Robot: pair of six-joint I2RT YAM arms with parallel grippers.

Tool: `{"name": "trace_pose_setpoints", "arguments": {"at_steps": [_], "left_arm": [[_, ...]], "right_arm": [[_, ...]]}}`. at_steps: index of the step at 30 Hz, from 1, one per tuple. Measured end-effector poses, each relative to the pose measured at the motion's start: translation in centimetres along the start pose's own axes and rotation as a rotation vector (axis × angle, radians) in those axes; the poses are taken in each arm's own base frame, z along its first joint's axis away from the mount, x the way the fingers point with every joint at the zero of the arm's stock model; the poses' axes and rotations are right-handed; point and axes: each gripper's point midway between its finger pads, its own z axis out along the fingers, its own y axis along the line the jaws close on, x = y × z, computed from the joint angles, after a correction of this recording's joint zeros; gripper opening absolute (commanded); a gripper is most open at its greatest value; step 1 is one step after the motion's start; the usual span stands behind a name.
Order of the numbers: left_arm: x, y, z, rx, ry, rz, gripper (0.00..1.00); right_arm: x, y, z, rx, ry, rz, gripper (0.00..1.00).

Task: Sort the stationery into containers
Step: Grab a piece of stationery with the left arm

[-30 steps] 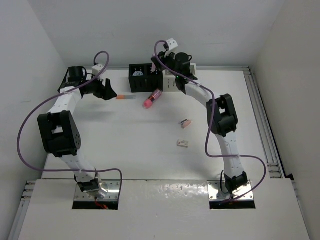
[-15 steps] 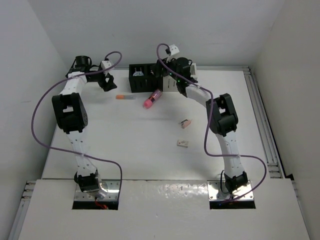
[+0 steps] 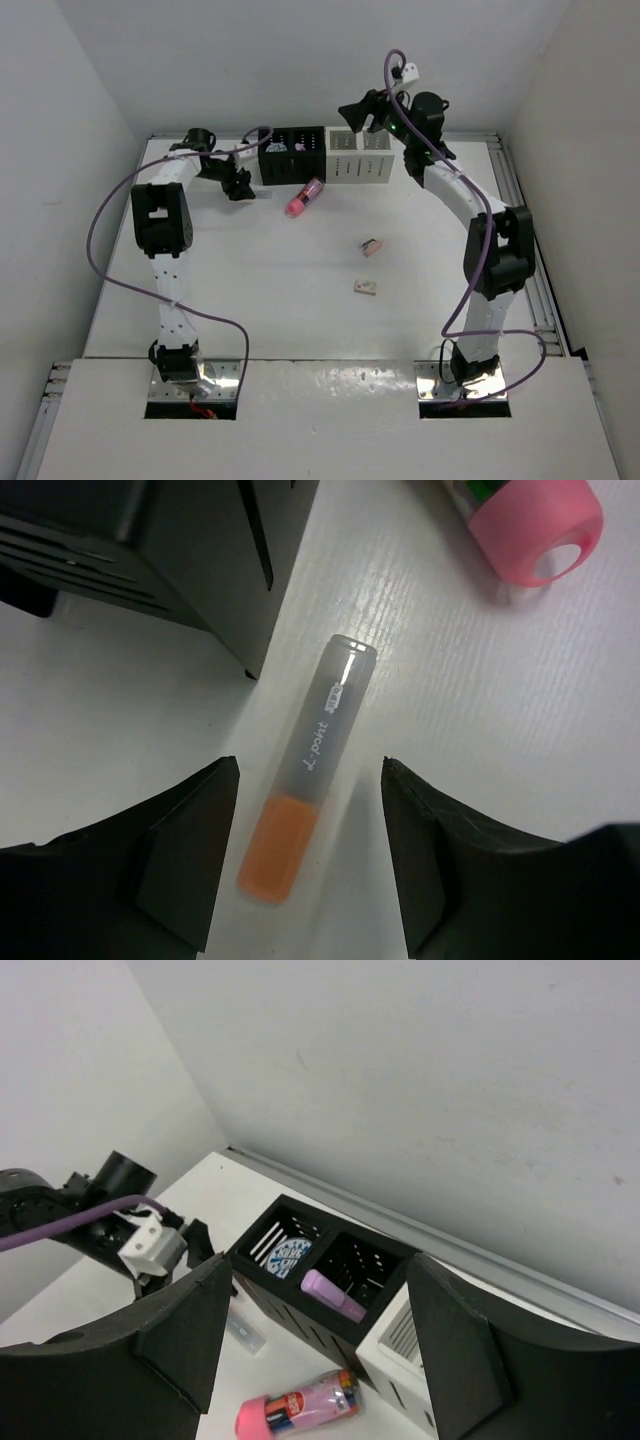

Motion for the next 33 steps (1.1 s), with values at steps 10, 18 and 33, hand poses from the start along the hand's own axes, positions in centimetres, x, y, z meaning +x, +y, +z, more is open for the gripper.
{"name": "trace_pose_setpoints", "arguments": {"at_steps": [10,18,33], "left_arm": [[1.3,-1.6,3.2,0.059,0.231,0.101,0.54],[2.3,-4.6,2.1,0.102,0.322,0.129,0.38],[5.2,-17.0,-2.5,0.162,0.427,-0.166,0.0]], "right_arm": [[1.9,-1.7,-2.3,0.023,0.106,0.022,0.68],[2.2,-1.7,-3.6,0.032,0.142,0.011,0.66],[2.2,2.4,-9.7,0.003,0.202,-0.111,0.58]]}}
